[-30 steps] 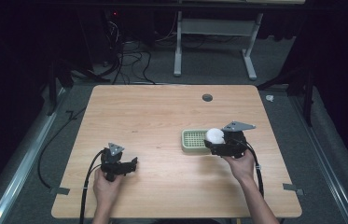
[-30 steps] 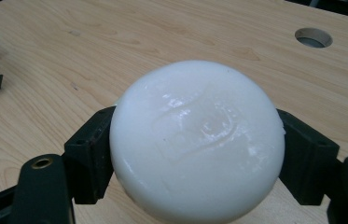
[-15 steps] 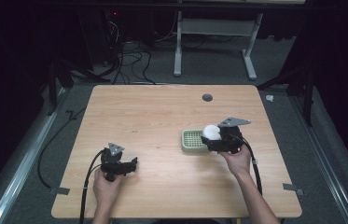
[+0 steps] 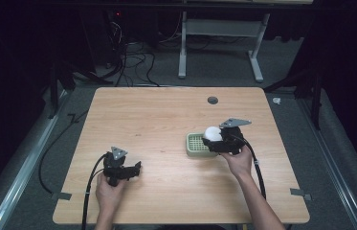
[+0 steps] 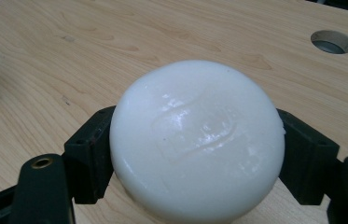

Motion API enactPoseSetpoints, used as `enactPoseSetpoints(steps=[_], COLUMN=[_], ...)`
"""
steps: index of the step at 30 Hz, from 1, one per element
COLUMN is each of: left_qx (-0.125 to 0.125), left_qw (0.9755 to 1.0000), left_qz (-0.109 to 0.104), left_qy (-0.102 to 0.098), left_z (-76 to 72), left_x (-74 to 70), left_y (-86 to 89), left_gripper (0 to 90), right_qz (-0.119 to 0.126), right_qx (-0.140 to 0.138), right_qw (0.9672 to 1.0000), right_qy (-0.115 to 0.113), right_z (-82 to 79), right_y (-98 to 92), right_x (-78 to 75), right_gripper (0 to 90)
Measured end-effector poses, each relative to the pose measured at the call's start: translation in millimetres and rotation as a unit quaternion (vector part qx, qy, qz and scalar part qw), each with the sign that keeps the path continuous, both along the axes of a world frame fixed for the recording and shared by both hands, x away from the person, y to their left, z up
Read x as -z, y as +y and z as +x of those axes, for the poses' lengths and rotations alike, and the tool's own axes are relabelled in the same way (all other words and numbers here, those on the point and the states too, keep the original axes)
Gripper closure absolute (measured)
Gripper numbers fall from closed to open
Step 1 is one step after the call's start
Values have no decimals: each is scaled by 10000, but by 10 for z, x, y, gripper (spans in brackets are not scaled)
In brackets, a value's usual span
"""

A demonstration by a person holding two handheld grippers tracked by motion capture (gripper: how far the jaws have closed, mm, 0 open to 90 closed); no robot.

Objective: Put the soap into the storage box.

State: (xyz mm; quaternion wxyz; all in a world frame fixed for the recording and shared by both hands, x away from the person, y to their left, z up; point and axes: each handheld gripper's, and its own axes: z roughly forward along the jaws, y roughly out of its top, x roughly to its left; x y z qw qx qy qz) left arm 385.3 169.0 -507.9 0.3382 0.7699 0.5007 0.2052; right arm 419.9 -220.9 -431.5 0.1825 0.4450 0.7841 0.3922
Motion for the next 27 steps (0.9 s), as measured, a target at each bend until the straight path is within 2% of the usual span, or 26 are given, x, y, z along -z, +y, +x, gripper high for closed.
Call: enactPoseSetpoints(steps=[27], left_qx=[4], left_qw=[10000], left_qz=[2], left_qy=[2], left_z=[0], left_x=[0], left_y=[0], left_gripper=[149], right_qz=[-127], right_qx=[82], right_qw=[9995], right_qy=[274], right_z=[186], right_y=[106], right_x=[245], right_gripper=[244])
